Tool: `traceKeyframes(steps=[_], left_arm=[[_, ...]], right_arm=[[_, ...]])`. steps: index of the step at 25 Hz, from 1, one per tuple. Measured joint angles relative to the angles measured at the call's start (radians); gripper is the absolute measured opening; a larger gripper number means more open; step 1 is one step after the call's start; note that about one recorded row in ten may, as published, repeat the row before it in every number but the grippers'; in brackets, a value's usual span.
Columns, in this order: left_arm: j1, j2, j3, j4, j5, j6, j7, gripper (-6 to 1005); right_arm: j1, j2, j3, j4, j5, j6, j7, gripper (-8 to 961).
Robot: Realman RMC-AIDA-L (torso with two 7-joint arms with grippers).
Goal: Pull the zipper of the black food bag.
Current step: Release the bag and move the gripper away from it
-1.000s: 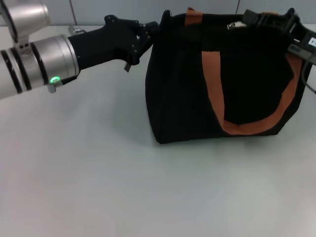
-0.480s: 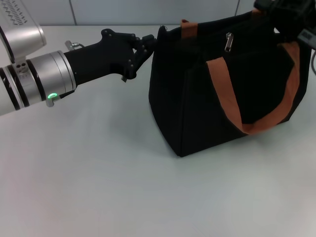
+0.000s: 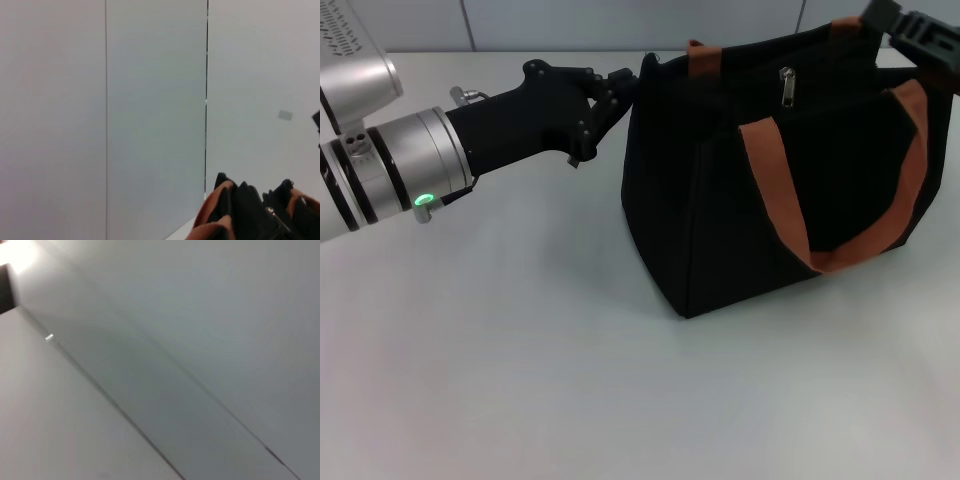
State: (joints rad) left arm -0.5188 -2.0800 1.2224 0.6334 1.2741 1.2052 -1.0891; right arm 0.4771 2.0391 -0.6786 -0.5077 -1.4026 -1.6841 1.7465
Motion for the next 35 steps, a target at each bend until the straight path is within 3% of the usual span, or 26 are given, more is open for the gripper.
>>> traceKeyframes(steps=[6, 12, 17, 22, 26, 33, 35], left_arm=[[-0.001, 0.0, 0.061, 0.0, -0.07, 0.003, 0.005, 25], [-0.026, 0.0, 0.119, 0.005, -0.141, -0.003, 0.024, 24], [-0.055, 0.0, 0.126, -0.003, -0.186, -0.006, 0.069, 24], [-0.084, 0.0, 0.127, -0.022, -0.226, -0.017, 0.08, 23], [-0.098, 0.0, 0.14, -0.021, -0.243, -0.026, 0.08, 22], [-0.116, 0.0, 0.159, -0.011, -0.264, -0.061, 0.084, 22], [-0.12, 0.0, 0.164, -0.011, -0.264, -0.062, 0.096, 21]], right_arm=[[-0.055, 0.001, -0.009, -0.051, -0.041, -0.011, -0.096, 76], [-0.072, 0.015, -0.01, -0.054, -0.065, 0.028, -0.138, 109], [-0.078, 0.03, -0.009, -0.06, -0.066, 0.07, -0.162, 284], [-0.068, 0.029, -0.012, -0.06, -0.074, 0.104, -0.053, 356], [-0.05, 0.019, -0.01, -0.06, -0.111, 0.112, 0.046, 326], [-0.043, 0.02, -0.005, -0.081, -0.121, 0.113, 0.003, 274], [-0.042, 0.022, -0.004, -0.083, -0.121, 0.117, -0.016, 138]])
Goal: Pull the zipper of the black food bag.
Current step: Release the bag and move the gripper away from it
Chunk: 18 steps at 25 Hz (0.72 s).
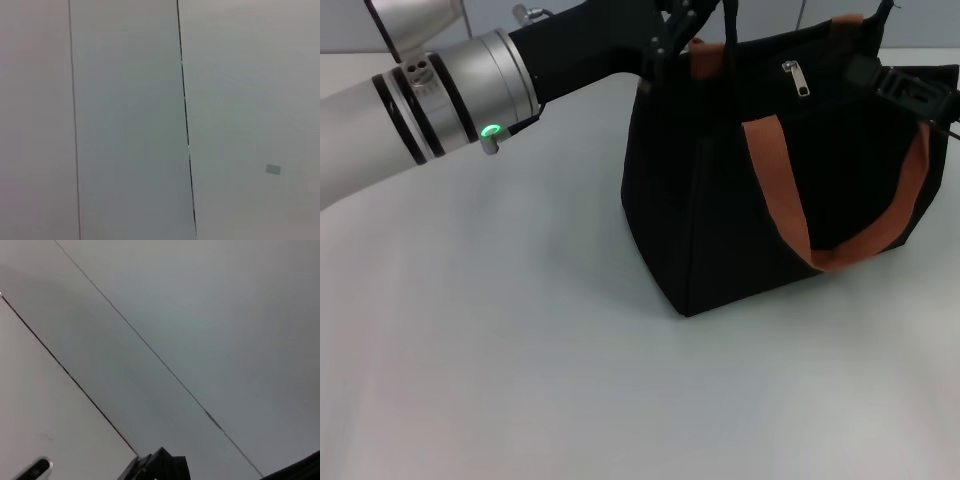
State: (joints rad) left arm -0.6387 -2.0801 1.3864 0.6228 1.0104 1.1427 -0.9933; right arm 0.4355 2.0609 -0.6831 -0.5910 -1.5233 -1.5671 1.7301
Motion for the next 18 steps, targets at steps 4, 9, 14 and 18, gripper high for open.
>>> traceKeyframes(steps=[4, 9, 14, 18], left_arm=[[-0.005, 0.0, 0.004, 0.006, -0.001, 0.001, 0.006, 21], [-0.007, 0.0, 0.005, 0.025, -0.027, 0.001, 0.006, 20], [-0.008, 0.0, 0.005, 0.048, -0.056, 0.001, 0.006, 19], [-0.005, 0.0, 0.006, 0.057, -0.058, 0.005, 0.003, 19]], right_arm=[[0.009, 0.002, -0.008, -0.002, -0.009, 0.021, -0.023, 145], [0.0, 0.016, -0.002, -0.006, -0.008, -0.025, -0.141, 153], [-0.027, 0.023, 0.005, 0.007, 0.048, -0.063, -0.254, 174], [-0.034, 0.022, 0.018, 0.012, 0.061, -0.037, -0.223, 199]])
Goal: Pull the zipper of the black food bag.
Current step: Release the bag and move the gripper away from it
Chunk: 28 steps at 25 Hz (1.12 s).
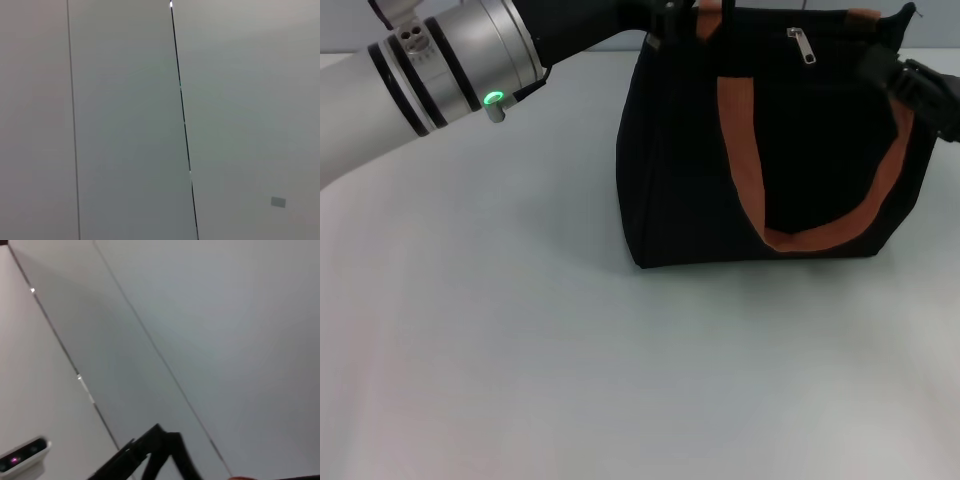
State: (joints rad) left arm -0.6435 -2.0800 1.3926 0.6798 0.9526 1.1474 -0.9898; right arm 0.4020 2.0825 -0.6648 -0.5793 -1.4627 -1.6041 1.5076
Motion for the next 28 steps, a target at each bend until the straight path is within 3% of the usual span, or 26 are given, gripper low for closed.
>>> traceKeyframes(steps=[7, 28], left_arm=[[-0.003, 0.0, 0.021, 0.002, -0.008, -0.005, 0.004, 18], [-0.015, 0.0, 0.023, 0.004, -0.008, -0.005, 0.017, 15]], right_arm=[[0.031, -0.002, -0.003, 0.002, -0.016, 0.109, 0.099, 198], [0.108, -0.003, -0.114, 0.01, -0.024, 0.208, 0.151, 199]])
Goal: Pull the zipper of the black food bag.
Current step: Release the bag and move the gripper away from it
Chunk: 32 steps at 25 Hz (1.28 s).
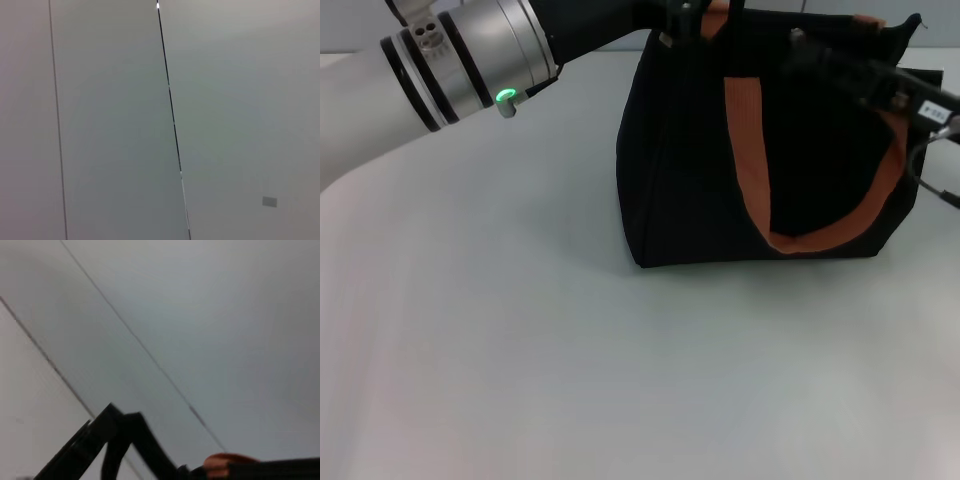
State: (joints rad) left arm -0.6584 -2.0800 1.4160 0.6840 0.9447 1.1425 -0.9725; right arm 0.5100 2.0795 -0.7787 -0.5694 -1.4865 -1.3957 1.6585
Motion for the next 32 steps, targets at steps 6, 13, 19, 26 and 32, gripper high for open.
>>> traceKeyframes(steps=[6, 13, 19, 26, 32], left_arm=[[-0.002, 0.0, 0.005, -0.004, -0.014, 0.0, 0.0, 15], [0.002, 0.0, 0.011, -0.004, -0.025, -0.006, 0.002, 14], [0.002, 0.0, 0.011, -0.005, -0.027, -0.007, 0.003, 13], [0.0, 0.0, 0.014, -0.006, -0.027, -0.008, 0.012, 12], [-0.003, 0.0, 0.014, -0.007, -0.028, -0.01, 0.012, 11]], right_arm=[[0.014, -0.003, -0.059, -0.002, -0.007, 0.026, 0.036, 199], [0.007, -0.004, -0.055, -0.001, -0.012, 0.048, 0.042, 199], [0.005, -0.004, -0.054, -0.01, -0.012, 0.049, 0.037, 198], [0.0, -0.003, -0.055, -0.015, -0.013, 0.068, 0.032, 223], [-0.016, -0.003, -0.056, -0.031, -0.005, 0.066, 0.031, 359]])
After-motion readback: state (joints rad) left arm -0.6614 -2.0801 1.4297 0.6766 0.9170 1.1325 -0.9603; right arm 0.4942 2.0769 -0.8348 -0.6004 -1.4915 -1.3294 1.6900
